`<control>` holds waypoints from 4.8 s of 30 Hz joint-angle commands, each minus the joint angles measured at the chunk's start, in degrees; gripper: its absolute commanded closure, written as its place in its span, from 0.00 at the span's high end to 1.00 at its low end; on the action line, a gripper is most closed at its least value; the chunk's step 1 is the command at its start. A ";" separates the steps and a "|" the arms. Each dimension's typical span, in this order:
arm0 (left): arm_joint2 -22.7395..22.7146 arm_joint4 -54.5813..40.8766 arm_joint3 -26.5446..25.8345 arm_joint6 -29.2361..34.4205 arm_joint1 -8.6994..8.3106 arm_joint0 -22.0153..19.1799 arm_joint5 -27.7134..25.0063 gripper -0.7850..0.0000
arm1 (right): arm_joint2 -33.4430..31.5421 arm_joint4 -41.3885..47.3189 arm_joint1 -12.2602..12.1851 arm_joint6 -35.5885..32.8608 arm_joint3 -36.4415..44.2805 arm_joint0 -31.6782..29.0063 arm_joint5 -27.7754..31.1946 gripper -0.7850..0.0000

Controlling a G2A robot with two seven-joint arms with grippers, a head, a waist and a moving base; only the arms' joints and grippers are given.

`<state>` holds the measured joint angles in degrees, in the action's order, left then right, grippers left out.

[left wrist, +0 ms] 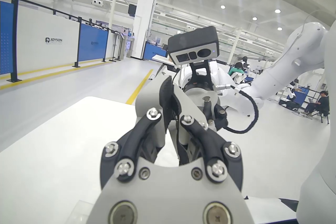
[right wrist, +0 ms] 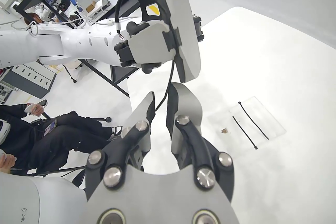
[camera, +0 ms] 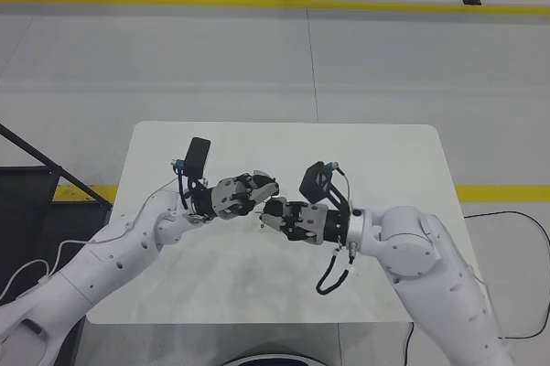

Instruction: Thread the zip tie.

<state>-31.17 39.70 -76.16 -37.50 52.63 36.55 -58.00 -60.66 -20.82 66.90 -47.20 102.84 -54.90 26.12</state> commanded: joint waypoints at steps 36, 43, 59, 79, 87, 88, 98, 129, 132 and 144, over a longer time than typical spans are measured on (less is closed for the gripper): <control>1.23 0.03 -0.24 -1.57 -0.46 -0.44 0.00 0.20 | -0.13 3.62 -0.69 -0.88 -1.47 0.91 -0.08 0.00; 1.68 -0.41 -0.25 -1.69 -0.55 -0.70 0.00 0.19 | 0.08 3.69 -0.80 -1.02 -1.48 1.11 -0.19 0.00; 2.08 -0.72 -0.06 -1.87 -0.68 -1.01 0.00 0.12 | 0.58 4.17 -0.99 -1.31 -1.87 1.62 -0.70 0.00; -9.63 9.43 2.05 -10.00 -1.92 7.79 16.25 0.00 | -5.08 -5.15 -3.06 -8.99 1.87 -3.10 -14.26 1.00; -9.63 9.43 2.05 -10.00 -1.92 7.79 16.25 0.00 | -5.08 -5.15 -3.06 -8.99 1.87 -3.10 -14.26 1.00; -9.63 9.43 2.05 -10.00 -1.92 7.79 16.25 0.00 | -5.08 -5.15 -3.06 -8.99 1.87 -3.10 -14.26 1.00; -10.32 9.42 1.01 -8.34 -1.75 9.02 19.47 0.00 | -4.82 -6.41 -3.06 -7.75 1.48 -3.65 -14.82 1.00; -15.86 11.92 -2.29 -8.85 0.61 15.75 35.35 0.00 | 2.68 -6.18 -0.58 -4.92 -8.83 2.22 -36.74 1.00; -16.38 12.35 -2.54 -8.54 0.82 16.17 35.83 0.00 | 5.30 -3.79 0.56 -4.90 -13.30 5.66 -37.79 0.77; -16.38 12.35 -2.54 -8.54 0.82 16.17 35.83 0.00 | 12.38 -0.23 3.86 -5.64 -25.68 13.81 -37.64 0.36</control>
<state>-47.55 52.05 -78.70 -46.04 53.45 52.72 -22.18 -48.55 -21.22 70.59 -52.68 77.82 -41.51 -11.68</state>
